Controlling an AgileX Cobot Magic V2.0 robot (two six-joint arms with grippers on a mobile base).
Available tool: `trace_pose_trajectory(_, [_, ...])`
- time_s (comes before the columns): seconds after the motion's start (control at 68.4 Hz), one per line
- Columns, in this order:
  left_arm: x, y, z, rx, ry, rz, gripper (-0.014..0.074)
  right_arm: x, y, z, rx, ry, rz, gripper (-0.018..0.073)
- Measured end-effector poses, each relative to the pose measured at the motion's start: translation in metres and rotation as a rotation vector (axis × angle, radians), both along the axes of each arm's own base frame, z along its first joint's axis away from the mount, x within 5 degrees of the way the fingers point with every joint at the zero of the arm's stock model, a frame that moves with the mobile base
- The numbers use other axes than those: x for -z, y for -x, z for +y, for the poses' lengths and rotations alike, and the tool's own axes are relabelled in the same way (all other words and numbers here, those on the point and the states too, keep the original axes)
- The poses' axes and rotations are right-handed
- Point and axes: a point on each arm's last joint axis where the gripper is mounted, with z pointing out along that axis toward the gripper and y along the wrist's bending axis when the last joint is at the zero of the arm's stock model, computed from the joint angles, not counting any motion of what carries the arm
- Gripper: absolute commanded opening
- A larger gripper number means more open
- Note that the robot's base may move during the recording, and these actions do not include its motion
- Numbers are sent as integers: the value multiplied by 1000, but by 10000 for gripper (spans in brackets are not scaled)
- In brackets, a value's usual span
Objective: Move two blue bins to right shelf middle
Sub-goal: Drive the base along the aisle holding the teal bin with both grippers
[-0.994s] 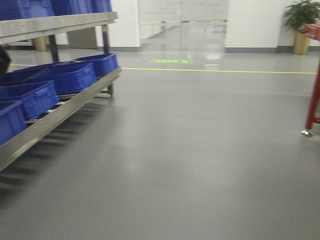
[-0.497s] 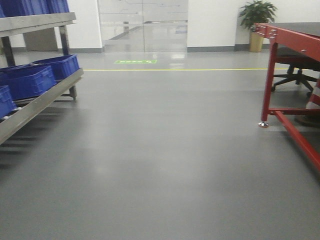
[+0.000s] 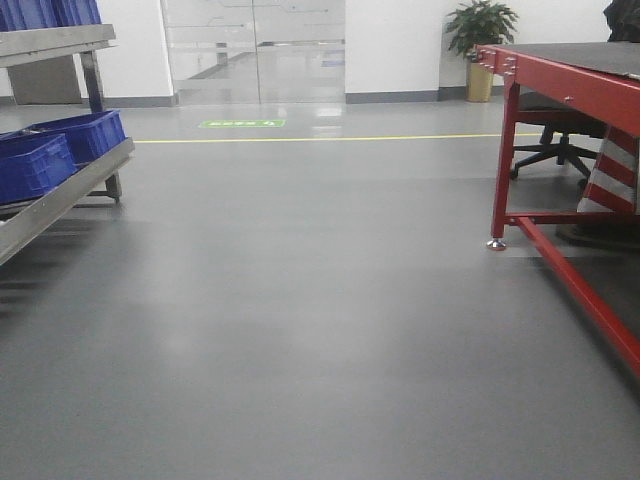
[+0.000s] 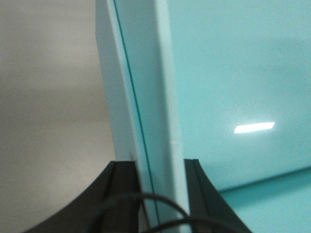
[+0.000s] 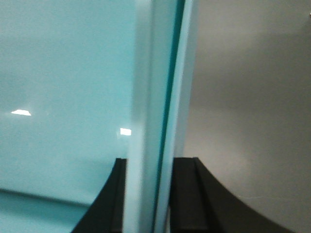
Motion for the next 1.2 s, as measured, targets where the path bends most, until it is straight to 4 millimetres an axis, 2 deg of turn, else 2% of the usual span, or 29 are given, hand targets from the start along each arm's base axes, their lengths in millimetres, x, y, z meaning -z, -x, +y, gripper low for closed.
trace_pose_trajectory(1.199, [0, 0, 0, 0, -1, 2, -111, 0, 0, 0, 1, 2, -1, -155])
